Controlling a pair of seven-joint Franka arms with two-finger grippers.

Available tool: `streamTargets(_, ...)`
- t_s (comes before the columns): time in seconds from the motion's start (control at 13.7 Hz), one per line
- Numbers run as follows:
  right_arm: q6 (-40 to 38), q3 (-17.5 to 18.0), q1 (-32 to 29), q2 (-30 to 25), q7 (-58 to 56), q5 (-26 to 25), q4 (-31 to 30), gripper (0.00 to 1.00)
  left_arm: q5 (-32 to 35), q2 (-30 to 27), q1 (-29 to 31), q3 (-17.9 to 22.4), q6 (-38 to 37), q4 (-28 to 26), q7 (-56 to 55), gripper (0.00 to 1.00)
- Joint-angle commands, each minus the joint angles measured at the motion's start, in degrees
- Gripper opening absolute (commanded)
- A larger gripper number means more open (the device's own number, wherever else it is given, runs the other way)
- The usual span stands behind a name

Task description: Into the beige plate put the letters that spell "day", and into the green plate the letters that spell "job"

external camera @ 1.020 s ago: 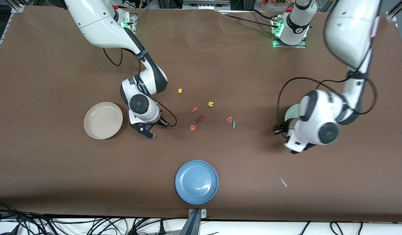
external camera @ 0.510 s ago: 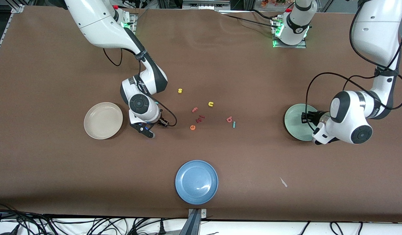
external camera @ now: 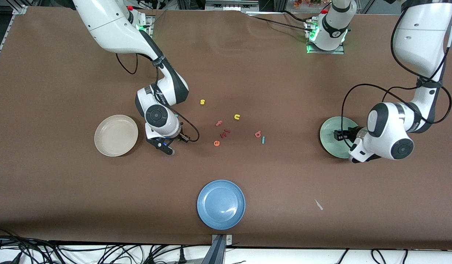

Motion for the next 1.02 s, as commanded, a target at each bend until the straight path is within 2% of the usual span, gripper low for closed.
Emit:
streamTargets(0.0, -0.05, -0.27, 0.2, -1.21, 0.51, -0.92, -1.26, 0.09, -1.62, -3.02, -0.57, -5.13, 0.87, -0.22, -8.16, 0.96)
streamTargets(0.22, -3.64, -0.8, 0.11, -5.33, -2.11, -1.19, -0.73, 0.09, -1.63, -1.45, -2.06, -12.51, 11.47, 0.05, -20.47, 0.94)
streamTargets(0.29, -5.23, -2.1, 0.02, -6.91, -5.09, -1.19, -0.73, 0.09, -1.63, -0.91, -3.72, -13.14, 15.25, 0.04, -23.2, 0.94)
streamTargets(0.44, -9.17, -5.09, -0.06, -9.37, -12.63, -1.1, -0.81, 0.09, -1.11, 1.45, -8.64, -13.15, 20.72, 0.48, -27.78, 0.92)
streamTargets(0.73, -13.06, -11.33, -0.24, -12.37, -27.23, -0.31, -1.95, 0.09, -0.66, 5.59, -14.36, -12.53, 28.46, 0.83, -32.63, 0.89)
streamTargets(0.8, -12.98, -13.09, -0.33, -12.72, -30.66, 0.04, -2.92, 0.09, -0.66, 6.64, -15.68, -11.92, 29.17, 2.31, -32.81, 0.87)
streamTargets(0.95, -11.06, -16.08, -0.68, -12.73, -37.78, 4.67, -6.24, 0.1, -0.22, 8.4, -17.7, -10.86, 29.18, 3.82, -32.9, 0.82)
